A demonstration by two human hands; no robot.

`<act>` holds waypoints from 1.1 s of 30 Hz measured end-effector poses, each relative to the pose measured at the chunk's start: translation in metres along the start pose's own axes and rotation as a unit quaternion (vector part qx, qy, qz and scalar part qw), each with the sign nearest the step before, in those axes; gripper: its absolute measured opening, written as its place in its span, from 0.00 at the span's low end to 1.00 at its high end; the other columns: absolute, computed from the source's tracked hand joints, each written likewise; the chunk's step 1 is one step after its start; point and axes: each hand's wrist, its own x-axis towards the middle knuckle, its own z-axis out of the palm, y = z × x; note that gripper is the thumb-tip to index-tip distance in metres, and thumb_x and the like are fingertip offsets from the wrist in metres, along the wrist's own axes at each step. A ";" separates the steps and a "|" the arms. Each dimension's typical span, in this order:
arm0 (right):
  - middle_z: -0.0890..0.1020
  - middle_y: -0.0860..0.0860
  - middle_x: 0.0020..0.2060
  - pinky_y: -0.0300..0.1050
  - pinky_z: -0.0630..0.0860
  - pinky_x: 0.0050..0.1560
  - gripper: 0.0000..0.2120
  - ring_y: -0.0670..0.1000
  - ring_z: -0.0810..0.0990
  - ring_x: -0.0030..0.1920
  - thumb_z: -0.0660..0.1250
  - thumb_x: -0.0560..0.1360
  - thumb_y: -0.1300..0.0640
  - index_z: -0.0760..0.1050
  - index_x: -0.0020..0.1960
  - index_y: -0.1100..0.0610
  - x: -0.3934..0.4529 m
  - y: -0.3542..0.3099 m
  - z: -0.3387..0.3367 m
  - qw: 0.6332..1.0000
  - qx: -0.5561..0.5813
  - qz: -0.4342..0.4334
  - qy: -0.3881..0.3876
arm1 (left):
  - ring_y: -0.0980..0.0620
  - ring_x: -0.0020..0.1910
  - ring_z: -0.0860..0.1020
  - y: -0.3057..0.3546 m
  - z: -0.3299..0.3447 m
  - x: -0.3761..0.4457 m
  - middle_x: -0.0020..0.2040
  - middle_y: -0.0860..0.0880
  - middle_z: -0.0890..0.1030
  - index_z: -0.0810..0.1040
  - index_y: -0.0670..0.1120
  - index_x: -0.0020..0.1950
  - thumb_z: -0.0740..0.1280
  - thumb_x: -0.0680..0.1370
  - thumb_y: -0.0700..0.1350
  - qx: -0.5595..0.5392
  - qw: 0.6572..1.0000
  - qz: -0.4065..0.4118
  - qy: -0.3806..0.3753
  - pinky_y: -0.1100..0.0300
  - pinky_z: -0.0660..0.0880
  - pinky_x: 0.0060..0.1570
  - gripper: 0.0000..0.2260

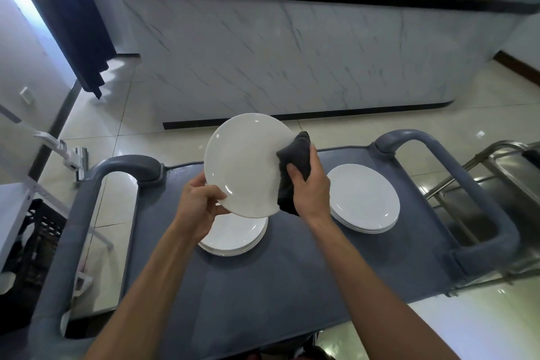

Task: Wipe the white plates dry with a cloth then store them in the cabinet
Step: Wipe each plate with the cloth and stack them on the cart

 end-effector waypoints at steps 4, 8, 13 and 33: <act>0.77 0.50 0.68 0.42 0.70 0.67 0.32 0.49 0.75 0.66 0.68 0.79 0.58 0.60 0.79 0.51 0.006 0.003 -0.007 1.000 0.007 -0.006 -0.022 | 0.47 0.37 0.79 0.007 -0.004 0.004 0.38 0.47 0.83 0.81 0.42 0.50 0.56 0.69 0.23 0.057 0.998 -0.011 -0.003 0.52 0.80 0.29 0.22; 0.76 0.47 0.68 0.37 0.69 0.65 0.32 0.47 0.74 0.65 0.69 0.78 0.61 0.61 0.79 0.50 0.013 0.005 -0.012 0.998 -0.009 -0.033 -0.046 | 0.46 0.36 0.78 0.013 -0.009 0.009 0.38 0.47 0.82 0.82 0.43 0.49 0.58 0.68 0.22 0.138 0.990 -0.011 -0.027 0.52 0.80 0.32 0.23; 0.75 0.47 0.70 0.41 0.68 0.67 0.33 0.47 0.72 0.67 0.69 0.76 0.63 0.62 0.78 0.50 0.018 0.002 -0.018 0.994 -0.040 -0.065 -0.078 | 0.48 0.34 0.79 0.023 -0.008 0.012 0.39 0.46 0.83 0.85 0.46 0.51 0.64 0.60 0.31 0.227 0.971 -0.018 -0.067 0.55 0.78 0.31 0.23; 0.76 0.54 0.59 0.44 0.70 0.59 0.27 0.55 0.74 0.58 0.67 0.74 0.64 0.68 0.72 0.59 0.016 -0.001 -0.029 0.958 -0.121 -0.254 -0.055 | 0.62 0.36 0.80 0.046 0.027 0.022 0.37 0.60 0.84 0.85 0.64 0.52 0.55 0.68 0.22 0.458 0.865 0.124 -0.163 0.65 0.76 0.35 0.38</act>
